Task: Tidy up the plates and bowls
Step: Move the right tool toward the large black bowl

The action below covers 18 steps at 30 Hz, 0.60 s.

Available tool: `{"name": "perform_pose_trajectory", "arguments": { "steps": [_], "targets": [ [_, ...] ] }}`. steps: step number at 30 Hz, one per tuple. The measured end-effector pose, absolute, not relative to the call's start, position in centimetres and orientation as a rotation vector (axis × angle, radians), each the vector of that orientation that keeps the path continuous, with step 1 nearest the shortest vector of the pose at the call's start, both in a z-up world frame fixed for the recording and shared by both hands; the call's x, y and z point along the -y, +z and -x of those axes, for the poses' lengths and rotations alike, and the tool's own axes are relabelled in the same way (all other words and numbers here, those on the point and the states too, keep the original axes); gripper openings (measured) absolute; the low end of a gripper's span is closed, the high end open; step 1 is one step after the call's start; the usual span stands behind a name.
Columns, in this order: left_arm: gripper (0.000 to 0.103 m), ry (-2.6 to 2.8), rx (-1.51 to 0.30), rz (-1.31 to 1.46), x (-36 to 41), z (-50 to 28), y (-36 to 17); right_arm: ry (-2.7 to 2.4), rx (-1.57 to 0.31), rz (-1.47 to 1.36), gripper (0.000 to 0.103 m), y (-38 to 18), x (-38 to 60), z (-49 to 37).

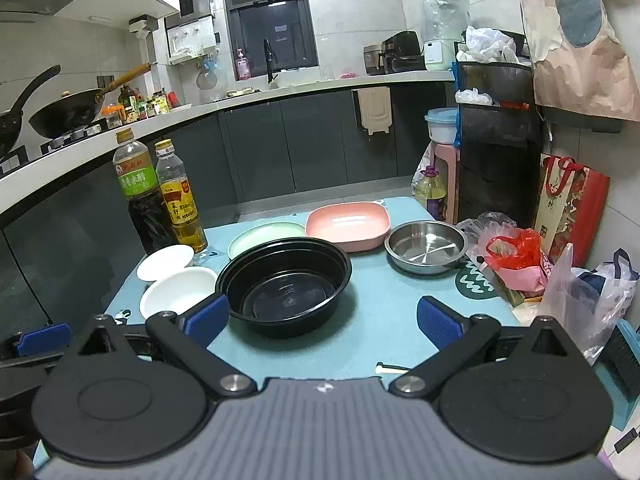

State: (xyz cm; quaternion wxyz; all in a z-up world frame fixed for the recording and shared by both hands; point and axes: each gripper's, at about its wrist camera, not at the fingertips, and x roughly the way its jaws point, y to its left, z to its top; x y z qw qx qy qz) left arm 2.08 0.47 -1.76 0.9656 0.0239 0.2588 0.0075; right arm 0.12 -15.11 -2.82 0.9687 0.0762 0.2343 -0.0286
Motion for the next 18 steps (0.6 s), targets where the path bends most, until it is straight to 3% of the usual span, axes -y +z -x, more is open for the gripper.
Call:
{"name": "perform_pose_trajectory", "arguments": {
  "steps": [18],
  "targets": [
    [0.058, 0.034, -0.569, -0.035, -1.0, -3.5, -2.7, -0.052, -0.514, -0.150, 0.062, -3.6, 15.1, -1.3]
  ]
}}
